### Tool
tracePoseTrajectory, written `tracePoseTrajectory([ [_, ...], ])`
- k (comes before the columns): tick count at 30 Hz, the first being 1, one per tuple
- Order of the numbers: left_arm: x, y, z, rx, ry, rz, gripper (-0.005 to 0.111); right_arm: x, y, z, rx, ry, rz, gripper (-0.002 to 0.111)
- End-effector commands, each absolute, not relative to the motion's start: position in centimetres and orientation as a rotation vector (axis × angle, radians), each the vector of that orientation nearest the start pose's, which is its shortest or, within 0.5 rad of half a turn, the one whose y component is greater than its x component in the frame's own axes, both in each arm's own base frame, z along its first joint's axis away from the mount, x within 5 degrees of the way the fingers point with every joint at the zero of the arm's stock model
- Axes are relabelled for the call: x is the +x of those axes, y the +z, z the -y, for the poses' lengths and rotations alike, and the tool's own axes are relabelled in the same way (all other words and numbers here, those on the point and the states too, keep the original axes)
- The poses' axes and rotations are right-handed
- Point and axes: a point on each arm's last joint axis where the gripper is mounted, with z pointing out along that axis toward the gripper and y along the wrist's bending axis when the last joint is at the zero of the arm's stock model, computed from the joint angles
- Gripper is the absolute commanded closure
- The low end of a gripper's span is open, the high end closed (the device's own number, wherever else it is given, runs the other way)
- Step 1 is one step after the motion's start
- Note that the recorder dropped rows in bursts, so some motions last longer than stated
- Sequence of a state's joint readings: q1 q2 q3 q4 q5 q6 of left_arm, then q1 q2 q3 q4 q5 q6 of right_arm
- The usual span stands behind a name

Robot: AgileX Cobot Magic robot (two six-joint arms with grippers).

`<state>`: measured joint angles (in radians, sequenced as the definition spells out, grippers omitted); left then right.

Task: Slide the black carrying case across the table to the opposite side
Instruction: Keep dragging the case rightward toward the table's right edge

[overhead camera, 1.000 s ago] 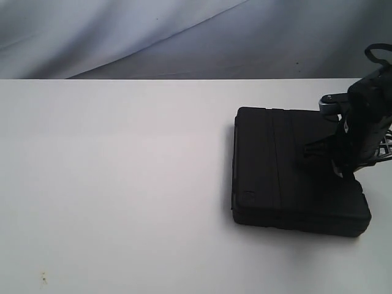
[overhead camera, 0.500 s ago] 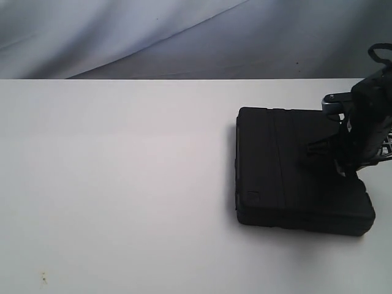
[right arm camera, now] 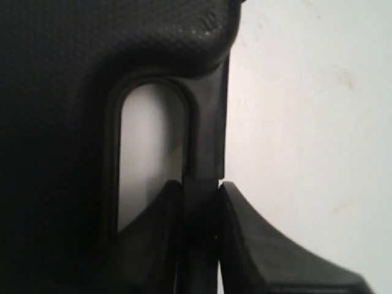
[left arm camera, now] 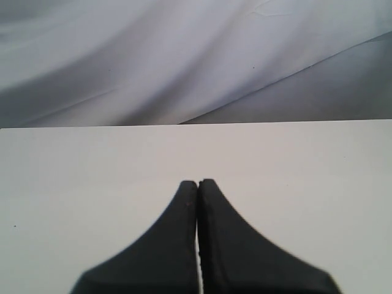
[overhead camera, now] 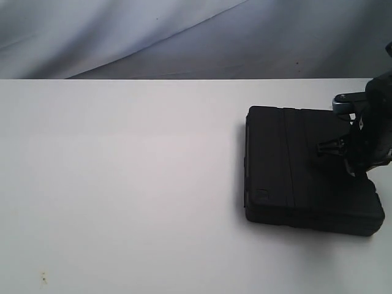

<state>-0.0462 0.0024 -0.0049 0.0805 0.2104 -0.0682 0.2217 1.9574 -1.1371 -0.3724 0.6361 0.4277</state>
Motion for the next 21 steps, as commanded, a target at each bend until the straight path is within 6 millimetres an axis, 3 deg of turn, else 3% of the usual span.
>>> tracePoseTrajectory([
  [1,5.59,19.49,0.10,0.033,-0.014,-1.685,0.107,36.00,13.51,-6.18,-0.137,-0.226,-2.842,0.108],
  [21,5.59,19.49,0.10,0.033,-0.014,-1.685,0.107,36.20,13.54,-6.45,-0.274,-0.205,-2.816,0.108],
])
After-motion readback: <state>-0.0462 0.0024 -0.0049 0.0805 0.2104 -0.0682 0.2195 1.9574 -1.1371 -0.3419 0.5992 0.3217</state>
